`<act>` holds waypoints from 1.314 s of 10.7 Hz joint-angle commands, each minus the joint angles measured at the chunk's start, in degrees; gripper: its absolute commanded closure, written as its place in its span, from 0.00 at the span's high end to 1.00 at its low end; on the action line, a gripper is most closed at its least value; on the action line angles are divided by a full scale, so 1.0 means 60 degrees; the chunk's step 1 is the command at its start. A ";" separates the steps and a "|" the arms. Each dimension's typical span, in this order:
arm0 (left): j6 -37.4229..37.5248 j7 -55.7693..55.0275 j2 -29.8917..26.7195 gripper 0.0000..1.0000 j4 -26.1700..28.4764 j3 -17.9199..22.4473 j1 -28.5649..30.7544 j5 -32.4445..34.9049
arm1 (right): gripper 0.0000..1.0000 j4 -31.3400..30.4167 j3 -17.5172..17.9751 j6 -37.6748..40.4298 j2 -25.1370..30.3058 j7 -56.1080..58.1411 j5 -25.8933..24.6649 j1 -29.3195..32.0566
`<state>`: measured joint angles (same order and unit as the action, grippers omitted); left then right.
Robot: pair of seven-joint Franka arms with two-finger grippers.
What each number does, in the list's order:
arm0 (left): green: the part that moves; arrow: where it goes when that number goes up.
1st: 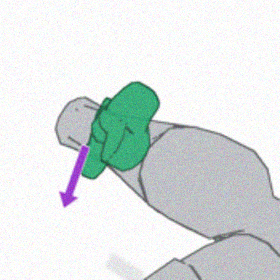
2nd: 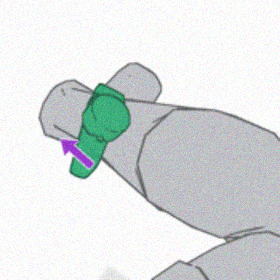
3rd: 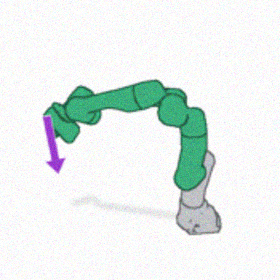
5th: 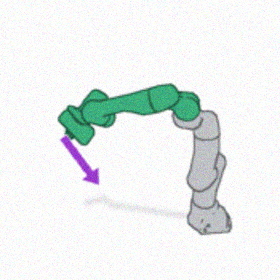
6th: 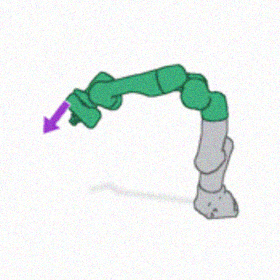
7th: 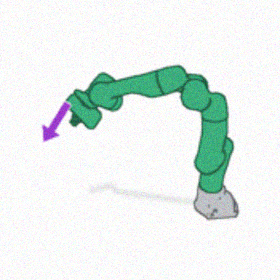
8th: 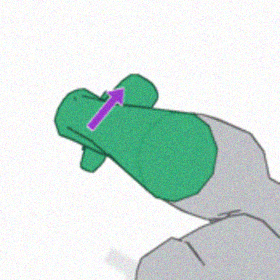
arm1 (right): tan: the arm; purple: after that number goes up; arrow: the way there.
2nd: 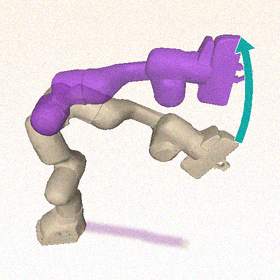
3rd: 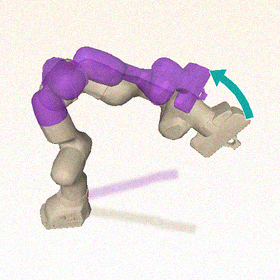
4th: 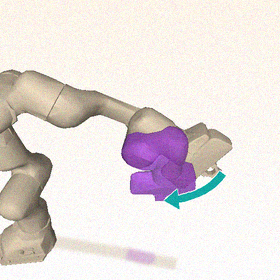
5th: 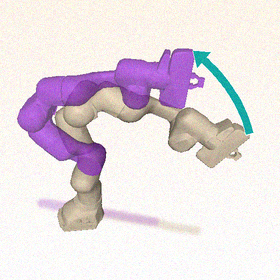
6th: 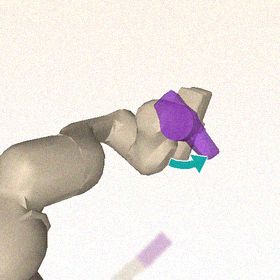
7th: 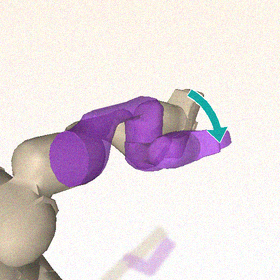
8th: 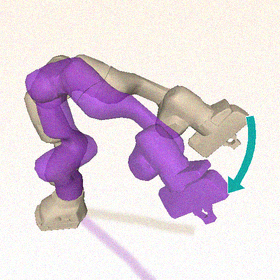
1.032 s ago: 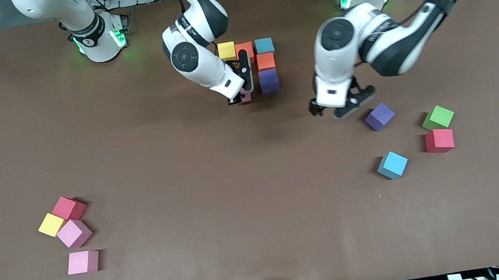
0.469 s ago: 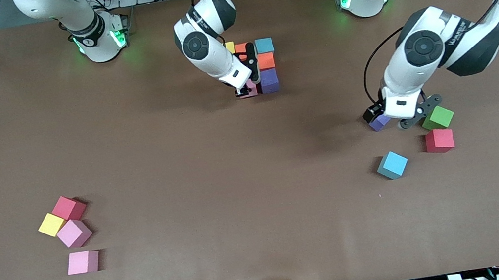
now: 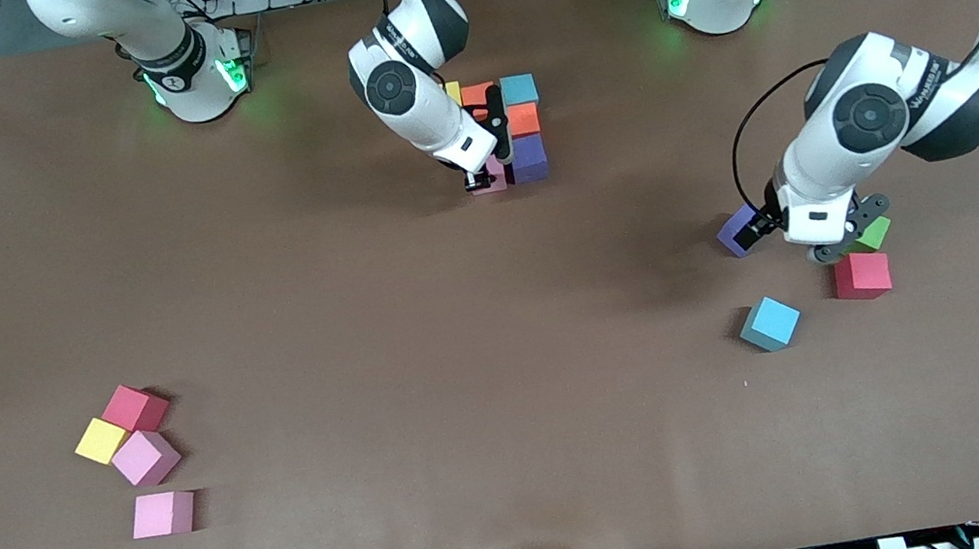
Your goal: Form number 2 with 11 blocks
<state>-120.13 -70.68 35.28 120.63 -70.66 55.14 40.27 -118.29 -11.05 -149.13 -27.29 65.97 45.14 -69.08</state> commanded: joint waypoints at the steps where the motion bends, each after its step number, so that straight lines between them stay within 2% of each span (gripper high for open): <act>1: -0.0339 0.0135 0.0198 1.00 0.0052 0.0145 -0.0006 -0.0121 | 0.04 0.0071 -0.0033 -0.0238 -0.0154 0.0285 0.0533 -0.0307; 4: -0.0748 0.0149 0.0651 1.00 0.0052 0.0364 -0.0021 -0.0047 | 0.04 0.0100 -0.0033 -0.0472 -0.0227 0.0285 0.0548 -0.0352; 7: -0.1013 0.0077 0.0711 1.00 0.0124 0.1081 -0.0605 -0.0047 | 0.04 0.0217 -0.0033 -0.0501 -0.0330 0.0299 0.0548 -0.0337; 11: -0.0998 -0.0056 0.0667 1.00 0.0344 0.1112 -0.0607 -0.0047 | 0.06 0.0320 -0.0033 -0.0764 -0.0505 0.0270 0.0548 -0.0293; 12: -0.0984 -0.0056 0.0653 1.00 0.0388 0.1112 -0.0592 -0.0047 | 0.19 0.0335 -0.0033 -0.0765 -0.0535 0.0241 0.0563 -0.0293; 13: -0.0984 -0.0041 0.0638 1.00 0.0417 0.1156 -0.0578 -0.0047 | 0.74 0.0335 -0.0033 -0.0765 -0.0535 0.0125 0.0563 -0.0279; 14: -0.0984 -0.0041 0.0624 1.00 0.0476 0.1185 -0.0577 -0.0047 | 1.00 0.0335 -0.0033 -0.0751 -0.0520 0.0124 0.0577 -0.0264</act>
<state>-125.46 -70.72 40.13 122.42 -63.96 51.67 40.27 -117.48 -11.06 -152.12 -28.49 65.88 46.93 -70.41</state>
